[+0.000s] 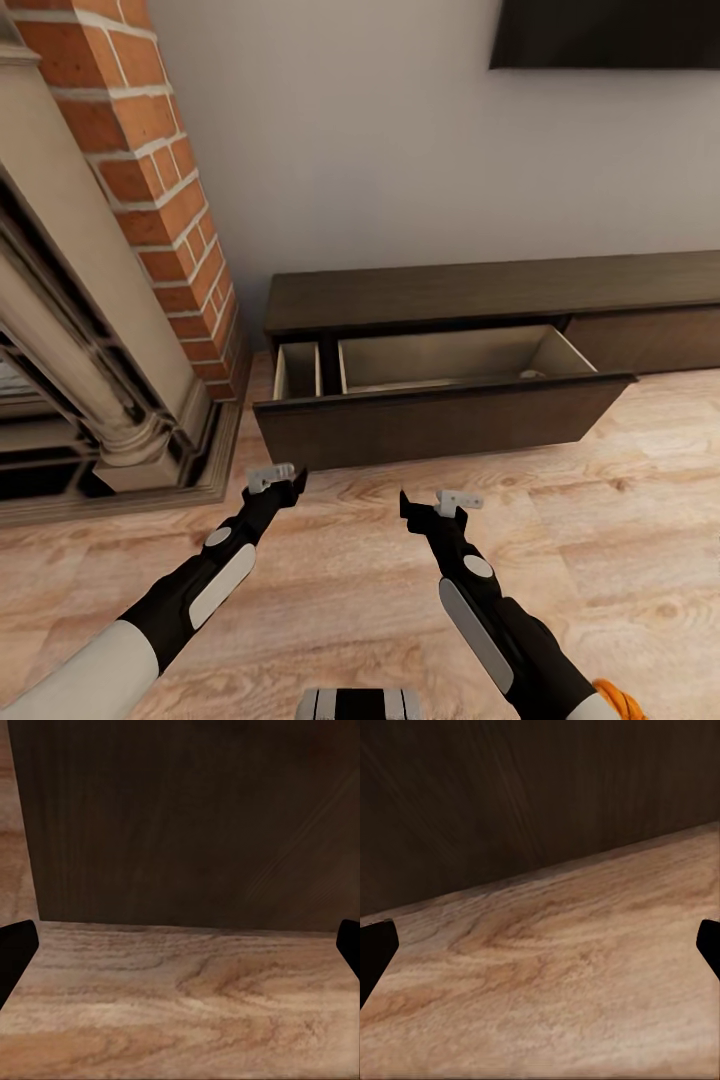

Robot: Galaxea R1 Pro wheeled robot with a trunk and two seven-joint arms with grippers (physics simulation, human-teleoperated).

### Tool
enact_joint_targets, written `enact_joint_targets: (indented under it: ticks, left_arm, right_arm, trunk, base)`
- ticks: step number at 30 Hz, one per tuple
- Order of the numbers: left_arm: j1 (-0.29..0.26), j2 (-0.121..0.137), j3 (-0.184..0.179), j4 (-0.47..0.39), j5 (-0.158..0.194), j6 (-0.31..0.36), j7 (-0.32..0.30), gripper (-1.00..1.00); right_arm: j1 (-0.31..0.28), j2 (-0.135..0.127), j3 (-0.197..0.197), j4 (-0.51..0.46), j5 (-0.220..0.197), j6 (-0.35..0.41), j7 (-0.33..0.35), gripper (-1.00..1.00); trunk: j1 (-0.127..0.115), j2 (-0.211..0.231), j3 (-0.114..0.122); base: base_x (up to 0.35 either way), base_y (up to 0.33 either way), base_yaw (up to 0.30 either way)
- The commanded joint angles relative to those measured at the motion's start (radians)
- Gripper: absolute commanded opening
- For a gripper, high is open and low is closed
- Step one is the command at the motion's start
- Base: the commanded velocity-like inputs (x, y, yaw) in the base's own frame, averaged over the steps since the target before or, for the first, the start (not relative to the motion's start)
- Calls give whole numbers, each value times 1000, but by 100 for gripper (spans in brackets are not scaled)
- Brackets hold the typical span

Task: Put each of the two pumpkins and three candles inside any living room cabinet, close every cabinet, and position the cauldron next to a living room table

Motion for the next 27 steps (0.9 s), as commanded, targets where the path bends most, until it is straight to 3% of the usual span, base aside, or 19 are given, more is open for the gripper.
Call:
enact_joint_targets:
  ticks: [1,12,27]
  left_arm:
    - [-1,2,-8,-1,10,-7,8,100]
    - [-1,2,-11,-3,10,-9,10,100]
    - [-1,1,-11,4,10,-9,11,100]
  right_arm:
    - [-1,-1,4,-2,-5,4,-8,100]
    - [-1,-3,2,-2,-5,4,-8,100]
    - [-1,-3,2,-2,-6,4,-8,100]
  trunk:
    - [0,-1,-5]
    - [0,-1,-5]
    - [0,-1,-5]
  base:
    - [0,0,0]
    - [7,0,0]
    - [141,0,0]
